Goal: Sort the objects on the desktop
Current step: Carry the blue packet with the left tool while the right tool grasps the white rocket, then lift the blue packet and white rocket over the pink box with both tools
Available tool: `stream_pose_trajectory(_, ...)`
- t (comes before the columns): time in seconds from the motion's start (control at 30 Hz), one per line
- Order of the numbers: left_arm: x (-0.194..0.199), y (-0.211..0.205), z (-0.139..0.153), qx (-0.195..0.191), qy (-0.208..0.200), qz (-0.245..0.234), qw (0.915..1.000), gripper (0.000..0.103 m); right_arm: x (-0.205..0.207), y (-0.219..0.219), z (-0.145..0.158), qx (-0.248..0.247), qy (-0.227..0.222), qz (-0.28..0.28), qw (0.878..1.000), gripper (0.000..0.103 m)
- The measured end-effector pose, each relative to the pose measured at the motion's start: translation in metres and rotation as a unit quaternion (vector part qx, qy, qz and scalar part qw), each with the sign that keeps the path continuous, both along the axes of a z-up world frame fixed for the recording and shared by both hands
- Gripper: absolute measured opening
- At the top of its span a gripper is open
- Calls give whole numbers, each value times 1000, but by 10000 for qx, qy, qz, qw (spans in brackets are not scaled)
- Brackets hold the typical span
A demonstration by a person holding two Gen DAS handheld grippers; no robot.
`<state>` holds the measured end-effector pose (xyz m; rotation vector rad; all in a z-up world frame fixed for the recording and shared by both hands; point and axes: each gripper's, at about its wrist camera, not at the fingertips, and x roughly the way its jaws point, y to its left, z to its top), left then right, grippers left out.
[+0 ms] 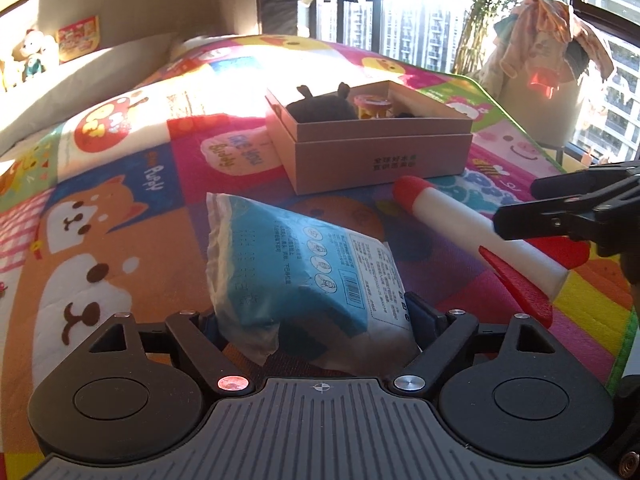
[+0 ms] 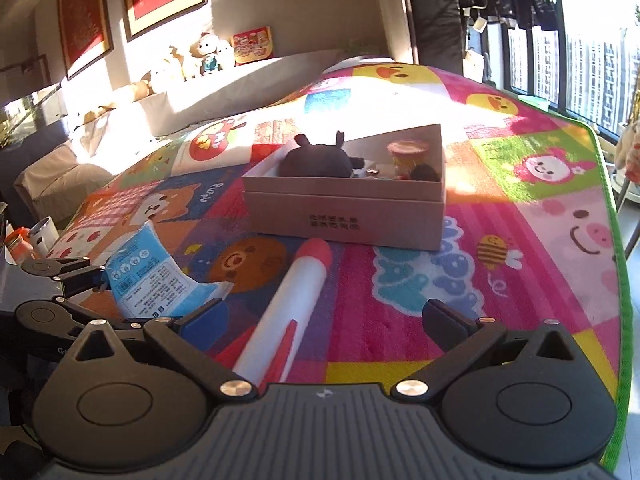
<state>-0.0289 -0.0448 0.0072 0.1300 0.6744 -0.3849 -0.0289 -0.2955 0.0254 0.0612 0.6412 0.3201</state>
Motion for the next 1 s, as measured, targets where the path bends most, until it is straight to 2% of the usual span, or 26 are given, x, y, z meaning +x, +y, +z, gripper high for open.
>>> stream_pose_trajectory(0.03, -2, 1, 1, -14, -6, 11, 10000, 88, 5, 3, 0, 5, 73, 23, 10000, 102)
stream_pose_trajectory(0.1, -6, 4, 2, -44, -11, 47, 10000, 88, 17, 13, -3, -48, 256, 73, 9996, 91)
stream_pose_trajectory(0.23, -12, 11, 3, -98, 12, 138, 9999, 88, 34, 30, -13, -160, 544, 217, 9982, 83)
stream_pose_trajectory(0.37, -19, 18, 6, -173, -3, 196, 9997, 88, 40, 42, -21, -293, 860, 286, 9955, 59)
stream_pose_trajectory(0.43, -22, 19, 7, -195, -16, 190, 9996, 88, 37, 43, -19, -377, 855, 288, 9952, 53)
stream_pose_trajectory(0.5, -27, 20, 9, -197, -36, 170, 9997, 88, 32, 41, -16, -371, 917, 363, 9944, 36)
stream_pose_trajectory(0.6, -37, 17, 16, -195, -129, 47, 9997, 88, 20, 37, -7, -397, 905, 445, 9941, 28)
stream_pose_trajectory(0.83, -53, 1, 49, -338, -546, -439, 9970, 87, -20, 10, 43, -136, 667, 638, 9956, 28)
stream_pose_trajectory(0.9, -50, -7, 65, -395, -751, -561, 9948, 87, -29, 1, 61, -41, 446, 586, 9973, 28)
stream_pose_trajectory(1.0, -35, -19, 88, -519, -1003, -702, 9911, 88, -45, -19, 98, 140, -170, 409, 9989, 28)
